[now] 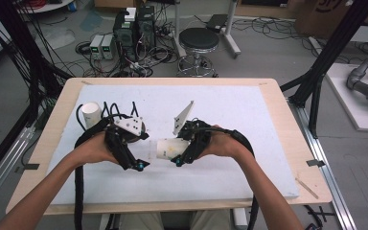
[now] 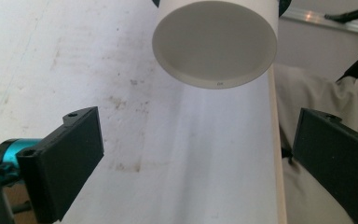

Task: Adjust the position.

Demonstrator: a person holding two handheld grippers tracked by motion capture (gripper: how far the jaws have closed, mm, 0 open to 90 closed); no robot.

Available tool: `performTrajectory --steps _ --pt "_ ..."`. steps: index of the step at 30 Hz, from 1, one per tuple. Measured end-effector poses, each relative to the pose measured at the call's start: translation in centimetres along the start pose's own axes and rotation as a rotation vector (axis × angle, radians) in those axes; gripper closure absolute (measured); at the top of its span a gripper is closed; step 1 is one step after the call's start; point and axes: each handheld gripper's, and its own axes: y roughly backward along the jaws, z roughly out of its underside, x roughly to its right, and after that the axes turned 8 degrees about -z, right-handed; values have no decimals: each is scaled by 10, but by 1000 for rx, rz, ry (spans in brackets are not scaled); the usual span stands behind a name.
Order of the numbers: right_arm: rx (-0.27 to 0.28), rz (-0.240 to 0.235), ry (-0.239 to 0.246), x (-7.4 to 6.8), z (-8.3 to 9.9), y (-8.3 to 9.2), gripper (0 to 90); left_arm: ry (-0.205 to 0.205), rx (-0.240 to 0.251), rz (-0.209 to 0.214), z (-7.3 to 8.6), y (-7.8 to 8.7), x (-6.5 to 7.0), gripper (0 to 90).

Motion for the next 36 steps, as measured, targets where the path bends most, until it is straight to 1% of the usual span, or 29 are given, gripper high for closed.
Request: performTrajectory --steps 1,2,3,4,5,6,9,12,13,15,16,17,18,19,25,26,27,28,29,31,32,33,35,36 --pt "-12 2 4 1 -1 0 303 -5 -22 -5 -2 -1 -1 22" --pt "-12 2 4 1 -1 0 303 -5 -22 -5 -2 -1 -1 22" --pt "-31 6 4 1 -2 0 303 -10 -33 -13 -3 -1 -1 22" --pt "-31 6 4 1 -2 0 303 -17 -50 -14 -5 -1 -2 22" --pt "-30 4 4 1 -3 0 303 -16 -46 -18 -5 -2 -1 22" --pt "-33 7 5 2 -3 0 303 -18 -47 -14 -6 -3 -1 22" --pt "-43 7 1 3 -2 -1 303 -33 -73 -2 -9 -7 -1 22" --pt "-53 7 0 3 -2 -2 303 -31 -68 -3 -11 -10 0 22" --pt "-59 9 2 3 -3 -3 303 -42 -70 0 -12 -11 -1 22" --pt "-55 6 4 3 -3 -4 302 -37 -58 1 -16 -14 1 22" --pt "-58 3 2 4 -3 -4 302 -40 -55 6 -18 -15 1 22" --pt "-63 4 -2 4 -3 -5 302 -55 -57 10 -22 -17 2 22" --pt "-63 4 -2 4 -3 -5 302 -55 -57 10 -22 -17 2 22" --pt "-61 4 5 4 -3 -5 302 -61 -56 16 -25 -19 2 22" --pt "-62 -1 4 3 -4 -6 300 -69 -56 25 -30 -26 3 22" --pt "-59 -2 12 3 -4 -6 300 -57 -48 27 -30 -28 4 22" --pt "-60 1 14 3 -4 -6 300 -73 -59 28 -32 -29 3 22" --pt "-60 1 14 3 -4 -6 300 -73 -59 28 -32 -29 3 22" --pt "-60 -1 8 3 -4 -6 300 -64 -51 29 -32 -31 4 22" --pt "-60 -5 13 3 -4 -6 300 -72 -49 30 -34 -32 4 22" --pt "-60 -5 14 3 -4 -6 299 -87 -54 28 -34 -32 3 22" --pt "-58 -3 9 3 -4 -6 299 -77 -45 29 -35 -34 4 22" --pt "-61 -3 10 3 -4 -6 299 -92 -55 25 -35 -34 3 22" --pt "-60 -4 12 3 -4 -6 299 -80 -49 26 -35 -35 4 22"
